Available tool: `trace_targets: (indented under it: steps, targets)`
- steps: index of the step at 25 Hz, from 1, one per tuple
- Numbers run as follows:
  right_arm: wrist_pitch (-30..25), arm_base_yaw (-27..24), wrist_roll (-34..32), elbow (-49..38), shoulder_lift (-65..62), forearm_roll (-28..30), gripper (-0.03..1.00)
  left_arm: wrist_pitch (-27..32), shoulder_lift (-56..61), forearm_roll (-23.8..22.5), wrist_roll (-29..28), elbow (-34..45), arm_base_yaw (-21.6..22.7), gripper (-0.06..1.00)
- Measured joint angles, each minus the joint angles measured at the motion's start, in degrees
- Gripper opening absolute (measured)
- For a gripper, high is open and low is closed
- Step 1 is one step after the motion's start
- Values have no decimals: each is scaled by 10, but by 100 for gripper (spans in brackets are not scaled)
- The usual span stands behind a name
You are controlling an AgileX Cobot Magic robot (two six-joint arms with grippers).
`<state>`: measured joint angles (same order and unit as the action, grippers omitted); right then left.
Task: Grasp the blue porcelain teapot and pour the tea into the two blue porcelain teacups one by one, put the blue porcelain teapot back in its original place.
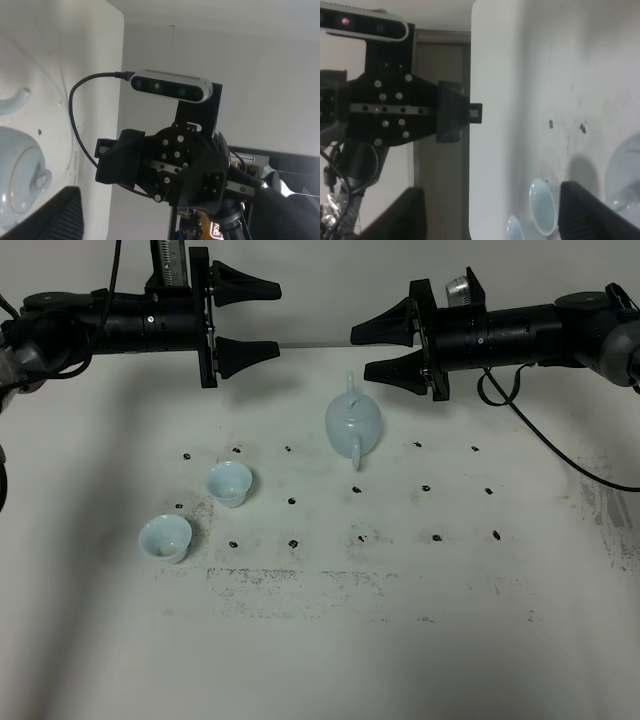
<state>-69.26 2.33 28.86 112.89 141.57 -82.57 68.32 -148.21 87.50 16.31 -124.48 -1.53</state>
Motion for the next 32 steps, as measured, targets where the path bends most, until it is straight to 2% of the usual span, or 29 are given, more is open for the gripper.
trace_targets:
  steps: [17, 24, 27, 29, 32]
  targets:
    - [0, 0, 1, 0, 0, 1, 54, 0, 0, -2, -1, 0, 0, 67]
    - [1, -1, 9, 0, 0, 29, 54, 1, 29, -12, -9, 0, 11, 67]
    - [0, -5, 10, 0, 0, 42, 54, 1, 77, -51, -28, 0, 23, 67]
    - [-1, -11, 10, 0, -2, 57, 54, 1, 116, -96, -37, 0, 29, 67]
    - [-1, -25, 10, 0, -16, 90, 54, 1, 176, -202, -64, 0, 39, 67]
